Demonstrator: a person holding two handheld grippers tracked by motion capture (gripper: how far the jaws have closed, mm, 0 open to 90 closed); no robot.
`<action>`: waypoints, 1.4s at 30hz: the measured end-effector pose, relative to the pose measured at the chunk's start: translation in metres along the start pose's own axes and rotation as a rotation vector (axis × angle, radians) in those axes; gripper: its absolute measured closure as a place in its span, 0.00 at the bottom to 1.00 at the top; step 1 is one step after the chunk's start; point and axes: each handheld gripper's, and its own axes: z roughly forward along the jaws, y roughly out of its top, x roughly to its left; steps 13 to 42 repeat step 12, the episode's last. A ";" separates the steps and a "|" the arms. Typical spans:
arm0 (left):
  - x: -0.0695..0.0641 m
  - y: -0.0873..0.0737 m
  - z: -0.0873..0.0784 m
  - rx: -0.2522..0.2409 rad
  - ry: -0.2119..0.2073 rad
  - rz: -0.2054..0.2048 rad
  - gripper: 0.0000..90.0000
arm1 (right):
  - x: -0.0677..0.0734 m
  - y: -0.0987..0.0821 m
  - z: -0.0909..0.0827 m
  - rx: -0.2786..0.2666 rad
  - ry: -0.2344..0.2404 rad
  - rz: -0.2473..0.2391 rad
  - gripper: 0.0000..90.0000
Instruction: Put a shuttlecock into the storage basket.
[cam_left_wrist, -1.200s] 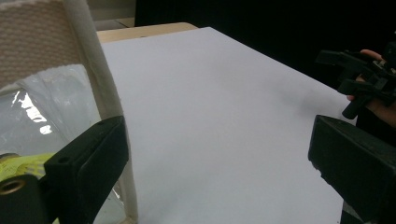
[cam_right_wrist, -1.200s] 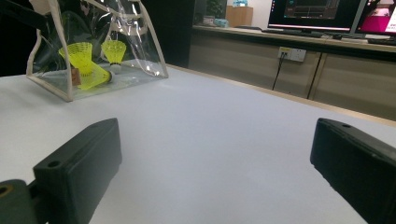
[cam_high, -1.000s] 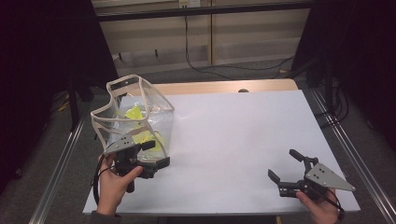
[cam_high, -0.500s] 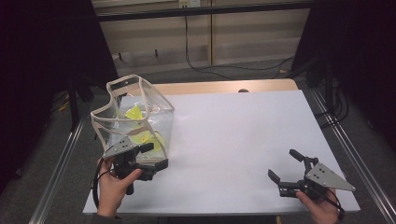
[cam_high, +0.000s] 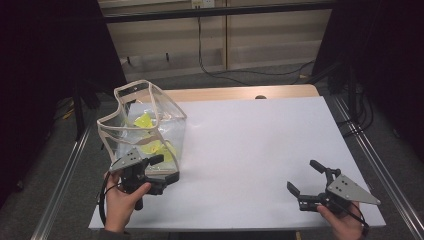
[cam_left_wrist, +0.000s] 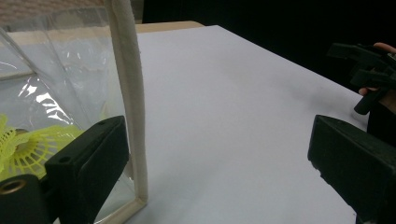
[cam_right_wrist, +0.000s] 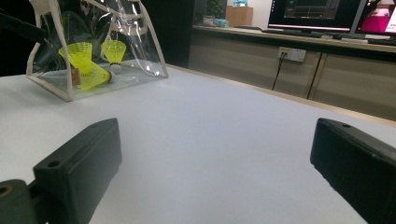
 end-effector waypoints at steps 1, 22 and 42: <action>0.000 -0.001 0.000 -0.001 -0.003 0.000 0.06 | 0.000 0.000 0.000 0.000 0.000 0.000 0.02; 0.001 -0.008 0.001 -0.020 -0.005 -0.013 0.06 | 0.000 0.000 0.001 -0.005 -0.001 0.000 0.02; 0.001 -0.008 0.001 -0.020 -0.005 -0.013 0.06 | 0.000 0.000 0.001 -0.005 -0.001 0.000 0.02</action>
